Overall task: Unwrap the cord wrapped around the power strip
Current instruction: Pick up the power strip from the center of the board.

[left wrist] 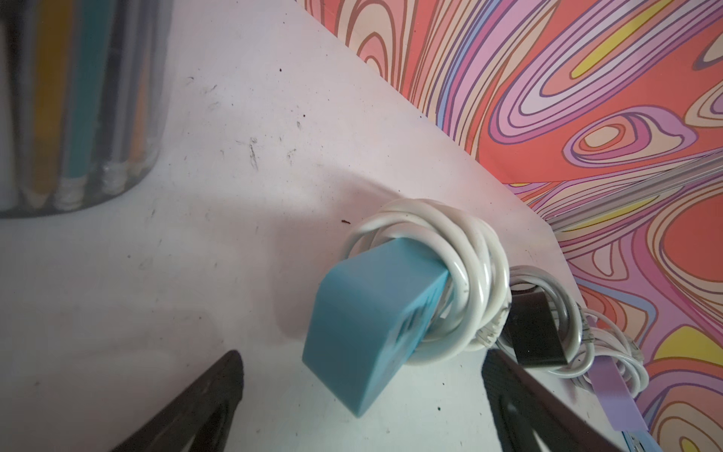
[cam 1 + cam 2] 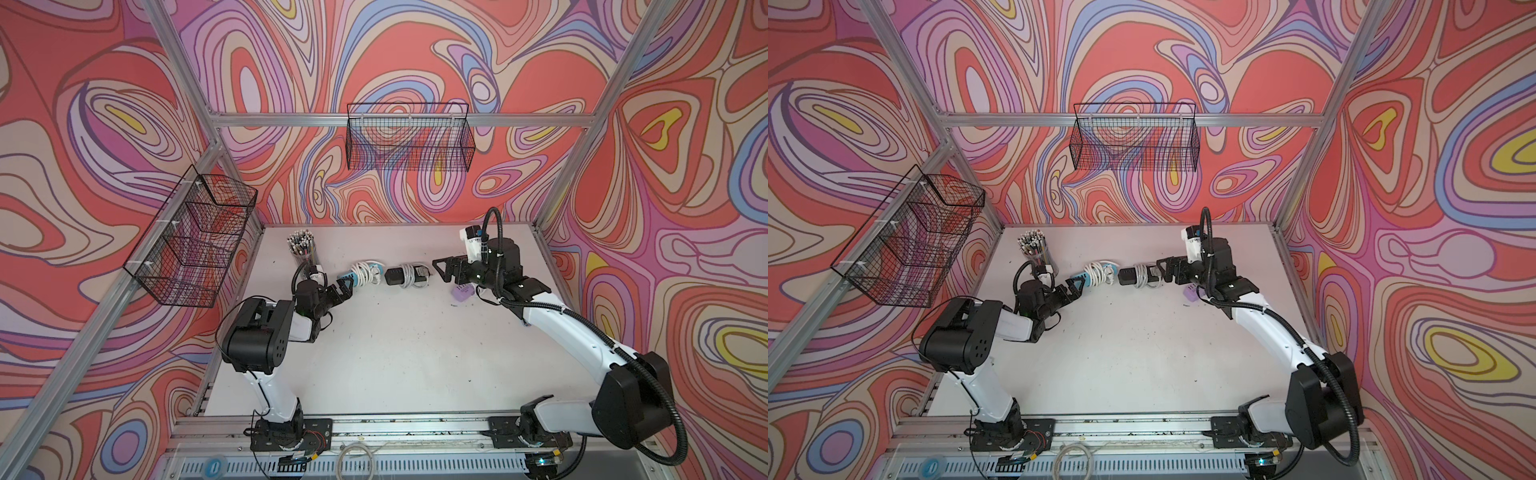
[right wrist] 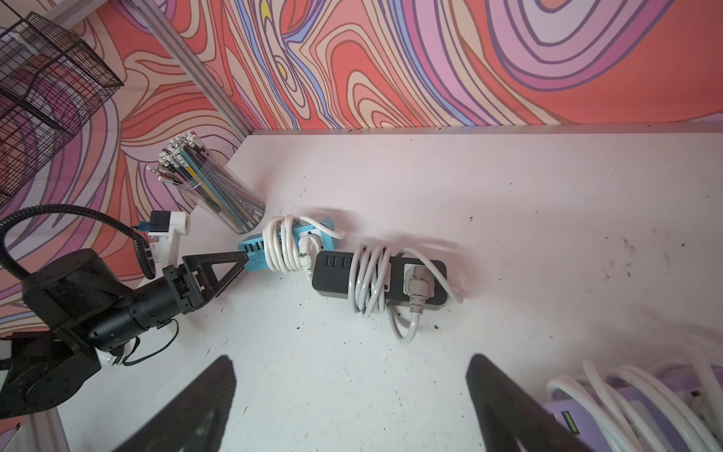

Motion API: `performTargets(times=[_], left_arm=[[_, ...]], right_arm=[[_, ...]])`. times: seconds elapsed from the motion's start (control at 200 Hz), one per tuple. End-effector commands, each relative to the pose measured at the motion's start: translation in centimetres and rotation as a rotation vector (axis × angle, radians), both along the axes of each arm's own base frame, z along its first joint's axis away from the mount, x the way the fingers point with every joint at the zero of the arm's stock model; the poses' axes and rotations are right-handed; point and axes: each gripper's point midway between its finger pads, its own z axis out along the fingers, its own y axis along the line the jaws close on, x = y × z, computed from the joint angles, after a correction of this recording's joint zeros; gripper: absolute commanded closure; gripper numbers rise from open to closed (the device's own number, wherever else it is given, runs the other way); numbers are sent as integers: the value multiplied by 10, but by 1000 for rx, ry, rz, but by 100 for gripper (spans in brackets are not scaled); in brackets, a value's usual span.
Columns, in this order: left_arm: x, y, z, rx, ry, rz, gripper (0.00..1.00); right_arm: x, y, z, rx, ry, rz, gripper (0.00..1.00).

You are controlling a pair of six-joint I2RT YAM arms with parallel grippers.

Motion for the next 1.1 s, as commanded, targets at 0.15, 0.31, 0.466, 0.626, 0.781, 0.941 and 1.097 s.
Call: performTargets(times=[0.15, 0.31, 0.466, 0.626, 0.781, 0.941, 1.097], left_arm=[[20, -2, 14, -51, -110, 4, 10], [26, -3, 13, -71, -130, 6, 11], [33, -7, 16, -97, -155, -15, 13], [38, -13, 17, -113, -159, -42, 18], [37, -16, 17, -120, -154, -63, 24], [25, -18, 10, -118, -136, -80, 26], [15, -22, 7, -128, -128, -98, 26]], right_arm=[[-7, 9, 19, 24, -37, 34, 4], [-8, 11, 20, 31, -39, 44, 4], [-8, 13, 19, 38, -34, 47, 4], [-9, 13, 22, 39, -36, 50, 4], [-9, 13, 21, 41, -35, 48, 4], [-9, 15, 22, 50, -32, 51, 4], [-9, 16, 21, 52, -32, 54, 5]])
